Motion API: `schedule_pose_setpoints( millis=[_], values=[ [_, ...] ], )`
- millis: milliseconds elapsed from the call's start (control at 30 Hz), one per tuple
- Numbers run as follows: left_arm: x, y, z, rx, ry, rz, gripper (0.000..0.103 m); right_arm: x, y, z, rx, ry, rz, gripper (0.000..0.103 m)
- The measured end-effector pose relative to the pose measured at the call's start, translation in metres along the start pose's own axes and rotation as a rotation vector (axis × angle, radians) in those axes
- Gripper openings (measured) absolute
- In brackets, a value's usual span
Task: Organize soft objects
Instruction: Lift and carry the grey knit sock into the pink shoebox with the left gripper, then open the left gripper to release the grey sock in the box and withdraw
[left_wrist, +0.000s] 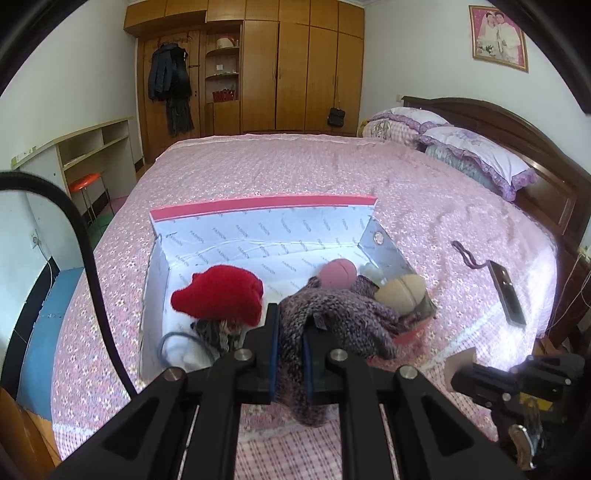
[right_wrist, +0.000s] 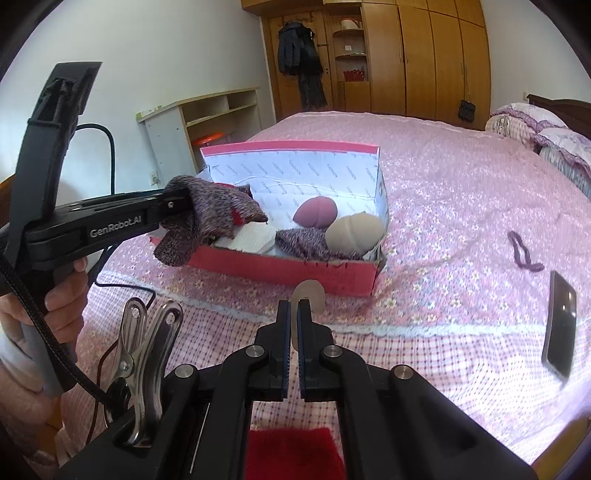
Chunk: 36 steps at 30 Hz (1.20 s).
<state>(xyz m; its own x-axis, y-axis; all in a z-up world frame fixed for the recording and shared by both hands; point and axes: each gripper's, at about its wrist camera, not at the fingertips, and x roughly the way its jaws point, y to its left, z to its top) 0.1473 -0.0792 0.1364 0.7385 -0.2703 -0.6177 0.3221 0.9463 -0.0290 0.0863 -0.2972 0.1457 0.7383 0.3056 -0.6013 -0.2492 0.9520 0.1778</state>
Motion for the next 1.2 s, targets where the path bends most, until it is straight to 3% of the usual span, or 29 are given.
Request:
schedule_pose_setpoints(
  millis=[600,1200],
  values=[
    [0.065,-0.005,0.011,0.027,0.079,0.024,0.011,0.017,-0.011,0.031,-0.002,-0.02,-0.015,0.004],
    [0.101,0.008,0.007,-0.018,0.133,0.025,0.011,0.074,-0.029,0.076,0.017,-0.011,-0.023,0.004]
  ],
)
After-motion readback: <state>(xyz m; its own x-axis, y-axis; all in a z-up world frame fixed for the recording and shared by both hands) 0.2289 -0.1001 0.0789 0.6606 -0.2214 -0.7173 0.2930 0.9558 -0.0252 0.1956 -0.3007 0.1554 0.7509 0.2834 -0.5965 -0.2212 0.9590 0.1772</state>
